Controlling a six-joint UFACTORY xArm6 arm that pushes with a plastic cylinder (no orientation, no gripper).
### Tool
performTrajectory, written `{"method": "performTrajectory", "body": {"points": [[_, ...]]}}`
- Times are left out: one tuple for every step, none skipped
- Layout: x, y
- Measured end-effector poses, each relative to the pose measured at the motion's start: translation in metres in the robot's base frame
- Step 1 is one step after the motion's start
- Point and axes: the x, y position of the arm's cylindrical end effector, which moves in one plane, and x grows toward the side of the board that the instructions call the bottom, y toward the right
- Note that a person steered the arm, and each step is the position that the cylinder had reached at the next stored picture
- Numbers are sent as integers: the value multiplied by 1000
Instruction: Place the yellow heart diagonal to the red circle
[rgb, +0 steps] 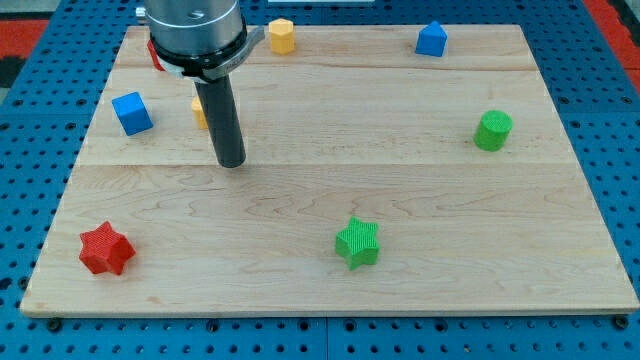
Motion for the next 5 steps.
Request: {"method": "performTrajectory", "body": {"points": [[0, 8], [0, 0], [0, -33], [-14, -64], [-54, -65]]}}
